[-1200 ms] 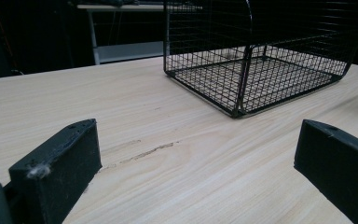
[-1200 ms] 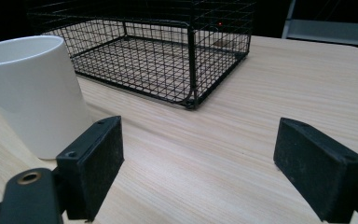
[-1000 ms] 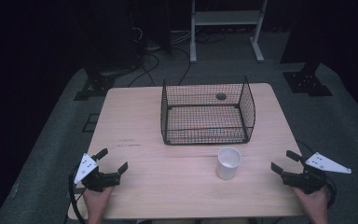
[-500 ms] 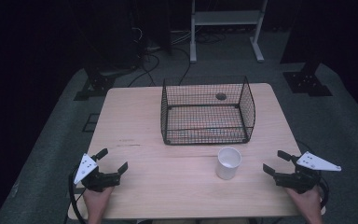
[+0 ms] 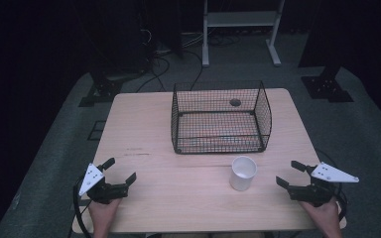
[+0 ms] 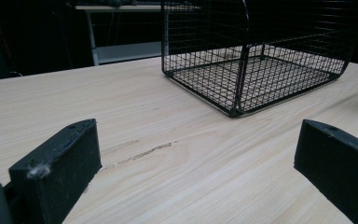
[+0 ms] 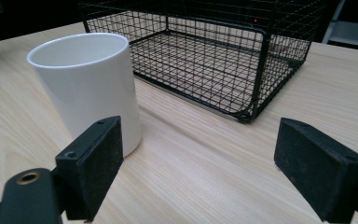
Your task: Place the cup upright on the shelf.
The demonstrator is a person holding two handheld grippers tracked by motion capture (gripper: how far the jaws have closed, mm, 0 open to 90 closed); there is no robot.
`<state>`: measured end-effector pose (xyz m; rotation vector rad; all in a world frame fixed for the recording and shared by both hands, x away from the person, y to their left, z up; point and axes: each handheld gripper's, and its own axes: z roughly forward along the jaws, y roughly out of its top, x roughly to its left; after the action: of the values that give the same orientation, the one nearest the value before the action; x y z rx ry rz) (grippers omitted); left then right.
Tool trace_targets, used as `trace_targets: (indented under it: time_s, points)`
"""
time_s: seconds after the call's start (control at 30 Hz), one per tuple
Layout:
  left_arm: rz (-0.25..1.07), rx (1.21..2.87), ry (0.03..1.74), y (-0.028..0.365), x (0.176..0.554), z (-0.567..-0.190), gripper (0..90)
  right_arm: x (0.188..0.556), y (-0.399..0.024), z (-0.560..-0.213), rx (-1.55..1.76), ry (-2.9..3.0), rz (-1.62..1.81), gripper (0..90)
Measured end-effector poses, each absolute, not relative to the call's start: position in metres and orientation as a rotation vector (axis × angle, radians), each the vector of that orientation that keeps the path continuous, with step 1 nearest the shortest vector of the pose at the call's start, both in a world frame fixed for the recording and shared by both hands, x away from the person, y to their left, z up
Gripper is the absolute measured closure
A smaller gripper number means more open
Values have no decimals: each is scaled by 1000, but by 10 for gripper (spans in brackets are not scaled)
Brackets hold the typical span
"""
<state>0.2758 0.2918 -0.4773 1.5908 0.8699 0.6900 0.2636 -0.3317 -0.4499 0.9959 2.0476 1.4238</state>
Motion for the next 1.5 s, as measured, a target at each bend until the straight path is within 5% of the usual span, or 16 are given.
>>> trace_targets:
  time_s: [1.5]
  points:
    - [695,1590,864,293,275,-477,0,274,-253,-440,801,2267,1479,87]
